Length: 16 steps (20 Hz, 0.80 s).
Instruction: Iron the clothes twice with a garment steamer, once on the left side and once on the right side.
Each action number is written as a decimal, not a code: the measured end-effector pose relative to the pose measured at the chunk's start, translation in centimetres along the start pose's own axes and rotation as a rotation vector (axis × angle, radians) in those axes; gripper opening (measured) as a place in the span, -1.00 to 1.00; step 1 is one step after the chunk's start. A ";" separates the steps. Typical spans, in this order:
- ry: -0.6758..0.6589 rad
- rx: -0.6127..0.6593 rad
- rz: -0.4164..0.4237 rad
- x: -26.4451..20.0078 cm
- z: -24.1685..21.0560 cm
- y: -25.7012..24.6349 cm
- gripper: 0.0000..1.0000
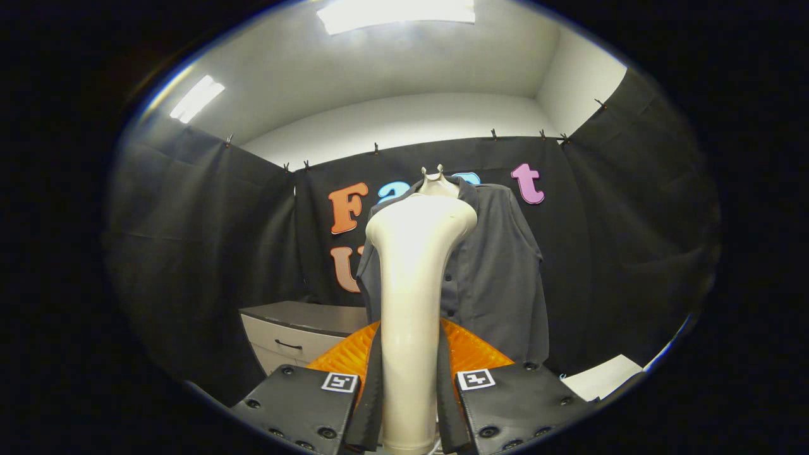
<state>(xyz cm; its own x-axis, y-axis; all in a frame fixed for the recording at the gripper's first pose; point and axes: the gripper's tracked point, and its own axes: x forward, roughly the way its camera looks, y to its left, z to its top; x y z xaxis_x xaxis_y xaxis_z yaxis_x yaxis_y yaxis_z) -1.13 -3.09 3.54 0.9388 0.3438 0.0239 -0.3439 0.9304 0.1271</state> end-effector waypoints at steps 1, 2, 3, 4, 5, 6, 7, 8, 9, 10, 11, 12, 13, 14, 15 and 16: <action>0.001 0.002 0.001 0.1 -0.1 -0.1 -0.14; 0.002 0.004 -0.001 0.2 -0.1 -0.3 -0.14; 0.005 0.007 0.001 0.2 -0.2 -0.4 -0.14; 0.005 0.012 0.002 0.3 -0.3 -0.5 -0.14; 0.008 0.015 0.002 0.3 -0.4 -0.6 -0.14; 0.012 0.018 0.002 0.4 -0.5 -0.6 -0.14; 0.014 0.022 0.003 0.5 -0.5 -0.7 -0.14; 0.017 0.028 0.004 0.4 -0.7 -0.7 -0.14; 0.020 0.032 0.003 0.5 -0.7 -0.7 -0.14; 0.023 0.033 0.002 0.6 -0.8 -0.8 -0.14; 0.023 0.034 0.001 0.8 -0.7 -0.8 -0.14; 0.021 0.034 -0.001 0.8 -0.7 -0.9 -0.14; 0.022 0.033 -0.002 0.8 -0.7 -0.9 -0.14; 0.020 0.033 -0.003 0.8 -0.6 -1.0 -0.14; 0.021 0.032 -0.004 0.9 -0.6 -1.0 -0.14; 0.020 0.032 -0.005 0.9 -0.7 -1.0 -0.14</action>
<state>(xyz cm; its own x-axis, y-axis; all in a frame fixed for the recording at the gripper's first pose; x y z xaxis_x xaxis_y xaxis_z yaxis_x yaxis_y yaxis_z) 0.07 -3.60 2.79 0.9397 0.3419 0.0034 -0.3381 0.9276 0.1592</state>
